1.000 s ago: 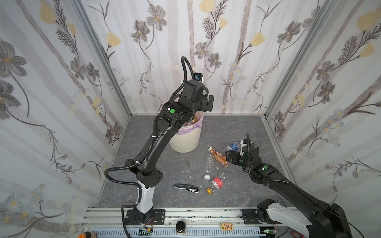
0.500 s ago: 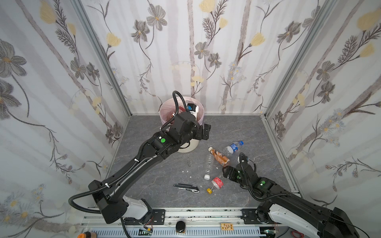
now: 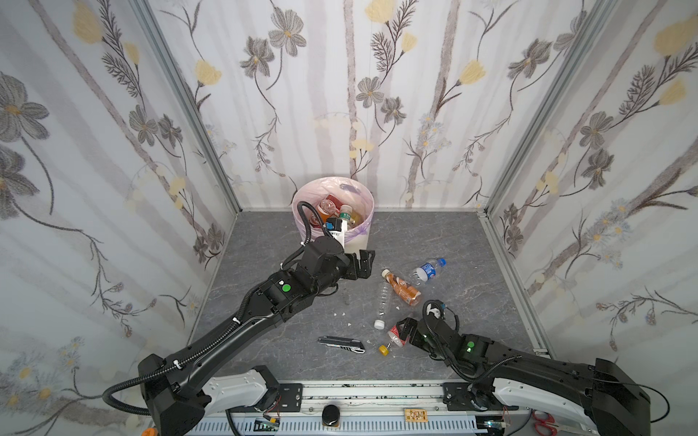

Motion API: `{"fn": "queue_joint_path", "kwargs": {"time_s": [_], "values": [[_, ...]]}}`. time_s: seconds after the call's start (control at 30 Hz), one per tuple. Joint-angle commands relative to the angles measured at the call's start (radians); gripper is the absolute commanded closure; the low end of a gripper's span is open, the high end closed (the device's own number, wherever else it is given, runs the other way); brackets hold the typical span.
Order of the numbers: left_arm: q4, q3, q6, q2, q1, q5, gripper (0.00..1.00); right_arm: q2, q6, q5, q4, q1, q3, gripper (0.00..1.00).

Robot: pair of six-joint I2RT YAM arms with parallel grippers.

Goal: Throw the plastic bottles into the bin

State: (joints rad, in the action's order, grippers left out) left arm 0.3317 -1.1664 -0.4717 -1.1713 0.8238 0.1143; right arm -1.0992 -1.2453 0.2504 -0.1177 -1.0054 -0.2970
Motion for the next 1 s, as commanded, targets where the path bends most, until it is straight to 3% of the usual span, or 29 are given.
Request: {"fn": "queue_joint_path", "kwargs": {"time_s": [0.0, 0.47, 0.97], "values": [[-0.058, 0.013, -0.015, 0.005, 0.001, 0.0, 0.0, -0.037, -0.102, 0.044, 0.086, -0.027, -0.005, 0.0], [-0.066, 0.051, -0.016, 0.022, 0.002, 0.016, 0.0, -0.272, -0.141, 0.075, 0.244, -0.035, -0.141, 0.0], [-0.067, 0.09, -0.017, 0.048, 0.001, 0.037, 0.0, -0.455, -0.039, 0.054, 0.267, -0.005, -0.206, 0.0]]}}
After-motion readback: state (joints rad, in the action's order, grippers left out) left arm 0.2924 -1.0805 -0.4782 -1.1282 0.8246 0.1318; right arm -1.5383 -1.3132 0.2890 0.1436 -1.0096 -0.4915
